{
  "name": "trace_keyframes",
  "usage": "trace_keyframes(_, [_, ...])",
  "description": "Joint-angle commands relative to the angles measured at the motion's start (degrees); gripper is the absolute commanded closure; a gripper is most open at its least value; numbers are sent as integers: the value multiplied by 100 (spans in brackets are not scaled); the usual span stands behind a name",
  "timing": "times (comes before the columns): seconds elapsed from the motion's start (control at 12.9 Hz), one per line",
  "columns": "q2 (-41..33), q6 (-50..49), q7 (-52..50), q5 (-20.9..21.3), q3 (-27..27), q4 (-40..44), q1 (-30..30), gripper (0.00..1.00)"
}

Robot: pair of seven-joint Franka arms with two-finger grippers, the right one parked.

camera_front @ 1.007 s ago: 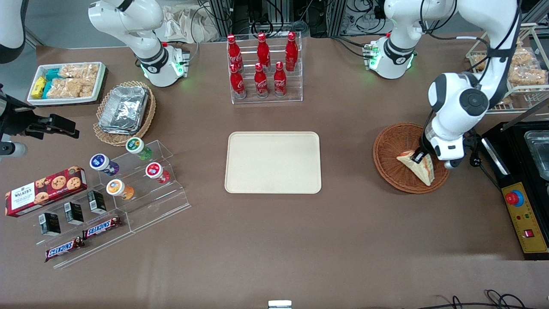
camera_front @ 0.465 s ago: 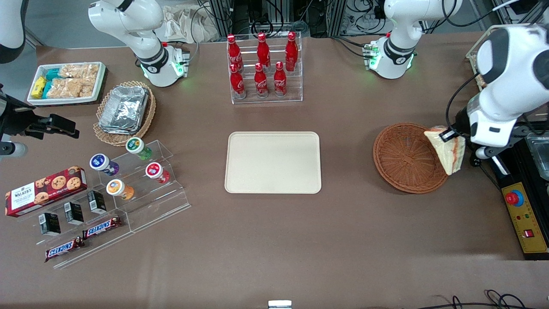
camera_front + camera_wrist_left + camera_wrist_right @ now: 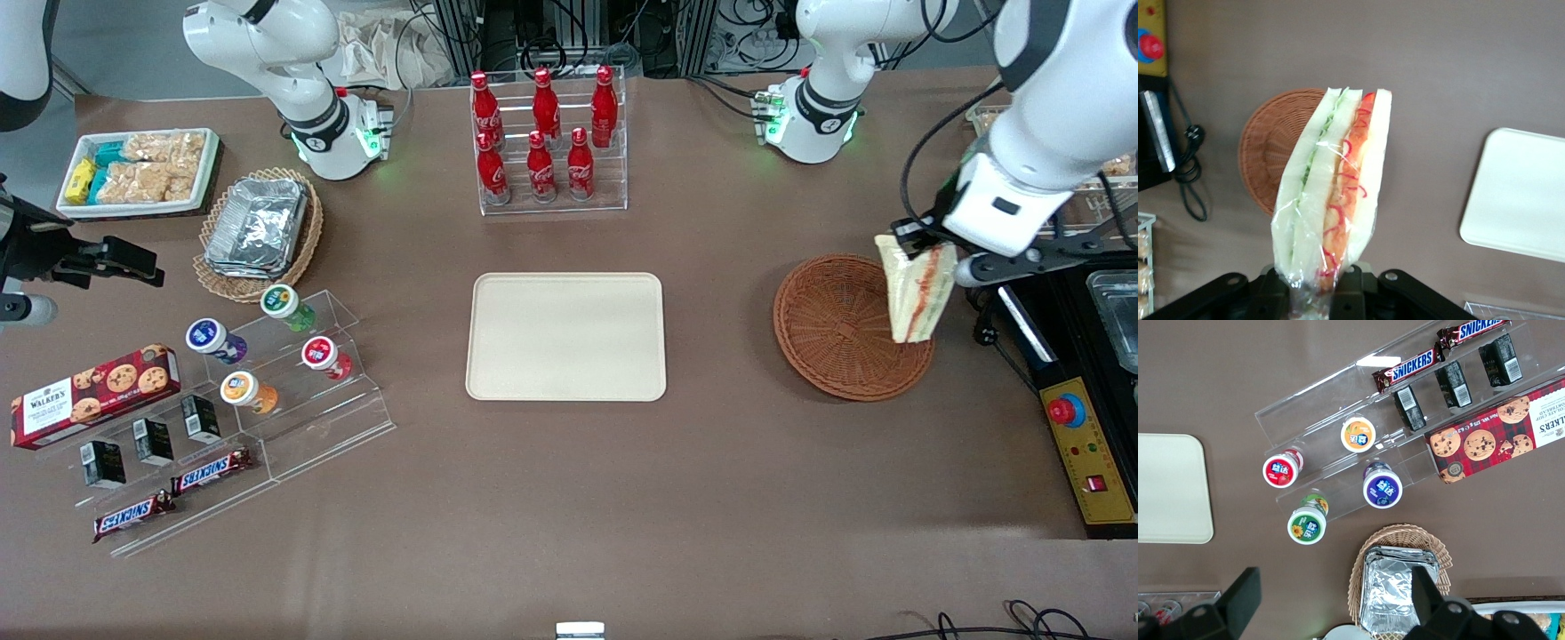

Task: Place sandwich from basket to tray
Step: 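Carry the sandwich with the left gripper over the cream tray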

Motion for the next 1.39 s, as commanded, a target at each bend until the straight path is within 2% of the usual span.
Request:
trace_keyframes(0.0, [189,-76,25,-265,-320,279,-4,100])
trace_keyframes(0.15, [197,239,16,-442,-540,148,-4,100])
trace_keyframes(0.54, [644,1101,-888,-346,-1454,-283,14,100])
trace_keyframes(0.7, [786,1451,-1125,-319,-1526,-555,-161,100])
trace_keyframes(1.01, [865,2935,-1951,-91,-1526,-1740,-776,100])
trace_keyframes(1.16, [1197,3490,-2381,14,-1526,-1927,-996,100])
trace_keyframes(1.24, [1460,3641,-2731,119,-1526,-1884,-1075,100])
trace_keyframes(1.32, [1707,3851,-3153,442,-1526,-1883,-1189,100])
